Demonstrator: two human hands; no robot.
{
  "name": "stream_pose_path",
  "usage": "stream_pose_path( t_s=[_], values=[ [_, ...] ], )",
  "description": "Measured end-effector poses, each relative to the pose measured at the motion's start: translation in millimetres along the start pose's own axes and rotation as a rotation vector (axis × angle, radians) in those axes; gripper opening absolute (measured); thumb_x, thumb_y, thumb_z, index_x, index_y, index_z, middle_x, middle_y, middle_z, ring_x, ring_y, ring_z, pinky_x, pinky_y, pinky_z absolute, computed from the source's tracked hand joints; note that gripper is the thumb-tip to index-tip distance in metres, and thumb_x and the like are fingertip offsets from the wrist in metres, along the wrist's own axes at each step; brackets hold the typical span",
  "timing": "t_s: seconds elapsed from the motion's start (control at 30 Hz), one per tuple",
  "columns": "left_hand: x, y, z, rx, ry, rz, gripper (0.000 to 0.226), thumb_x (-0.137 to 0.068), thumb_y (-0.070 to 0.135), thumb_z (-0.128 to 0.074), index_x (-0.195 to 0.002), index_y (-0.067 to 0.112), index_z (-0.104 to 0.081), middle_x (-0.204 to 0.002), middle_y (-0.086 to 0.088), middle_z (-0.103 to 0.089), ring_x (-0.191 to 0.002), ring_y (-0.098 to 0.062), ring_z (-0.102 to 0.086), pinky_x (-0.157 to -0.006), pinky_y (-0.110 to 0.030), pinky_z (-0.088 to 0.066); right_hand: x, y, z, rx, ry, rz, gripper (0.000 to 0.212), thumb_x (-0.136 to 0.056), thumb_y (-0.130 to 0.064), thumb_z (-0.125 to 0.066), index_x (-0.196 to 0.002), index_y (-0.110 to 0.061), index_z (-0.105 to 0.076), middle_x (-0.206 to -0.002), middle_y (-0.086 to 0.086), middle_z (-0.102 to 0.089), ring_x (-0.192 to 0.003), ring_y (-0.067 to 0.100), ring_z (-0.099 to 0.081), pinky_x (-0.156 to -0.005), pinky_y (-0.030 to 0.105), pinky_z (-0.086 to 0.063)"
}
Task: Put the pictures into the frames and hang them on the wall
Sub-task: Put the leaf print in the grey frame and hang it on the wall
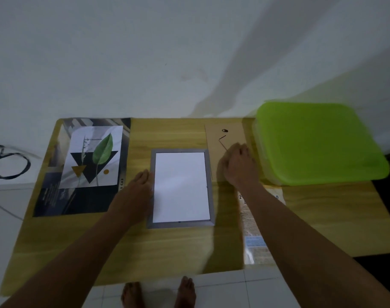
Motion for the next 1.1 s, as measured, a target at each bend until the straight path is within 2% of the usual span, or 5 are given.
stream_pose_path(
  t_s=[0.2, 0.43, 0.77, 0.93, 1.1],
  values=[
    [-2, 1, -5, 0.056, -0.013, 0.011, 0.07, -0.096, 0.006, -0.045, -0.152, 0.0, -0.003, -0.161, -0.013, -0.005, -0.15, -0.026, -0.002, -0.121, -0.037, -0.015, -28, 11, 7, -0.136, 0.07, -0.077, 0.031, -0.096, -0.028, -0.054, -0.115, -0.004, -0.059, -0.12, 0.015, -0.057, -0.112, 0.032, -0.056, -0.093, 0.044, -0.051],
    [-6, -7, -12, 0.017, -0.027, 0.028, 0.068, -0.097, 0.013, -0.04, -0.147, -0.005, 0.003, -0.161, -0.016, -0.001, -0.149, -0.031, 0.005, -0.122, -0.042, -0.012, -28, 5, 22, -0.069, 0.082, 0.015, 0.031, -0.098, -0.025, -0.055, -0.115, 0.001, -0.057, -0.118, 0.017, -0.059, -0.11, 0.032, -0.057, -0.091, 0.042, -0.05],
    [-8, -10, -11, -0.066, -0.109, -0.041, 0.073, -0.094, 0.014, -0.045, -0.151, -0.002, -0.003, -0.161, -0.014, -0.006, -0.149, -0.029, 0.004, -0.12, -0.041, -0.02, -15, -4, 50, 0.053, 0.232, 0.013, 0.032, -0.095, -0.034, -0.059, -0.108, -0.006, -0.051, -0.097, 0.012, -0.068, -0.085, 0.031, -0.068, -0.057, 0.03, -0.038],
    [-8, -7, -7, -0.039, -0.089, -0.043, 0.074, -0.093, 0.012, -0.045, -0.151, -0.002, 0.0, -0.16, -0.015, -0.008, -0.15, -0.028, 0.001, -0.122, -0.039, -0.015, -13, -19, 66, 0.033, 0.335, 0.144, 0.03, -0.095, -0.036, -0.054, -0.1, -0.007, -0.053, -0.093, 0.012, -0.066, -0.079, 0.031, -0.066, -0.057, 0.029, -0.038],
    [-3, 1, 4, 0.032, -0.035, 0.006, 0.065, -0.097, 0.005, -0.04, -0.153, 0.005, -0.007, -0.161, -0.012, -0.01, -0.15, -0.023, -0.004, -0.118, -0.042, -0.025, -2, -38, 73, 0.02, 0.24, 0.19, 0.036, -0.095, -0.042, -0.055, -0.105, -0.007, -0.052, -0.096, 0.012, -0.065, -0.087, 0.033, -0.064, -0.06, 0.032, -0.036]
  ],
)
Point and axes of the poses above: each hand's wrist, its own x-axis away from the middle knuckle, its own z-axis out of the back of the hand, y = z × x, the point moved 4 cm from there along -x, towards the middle knuckle
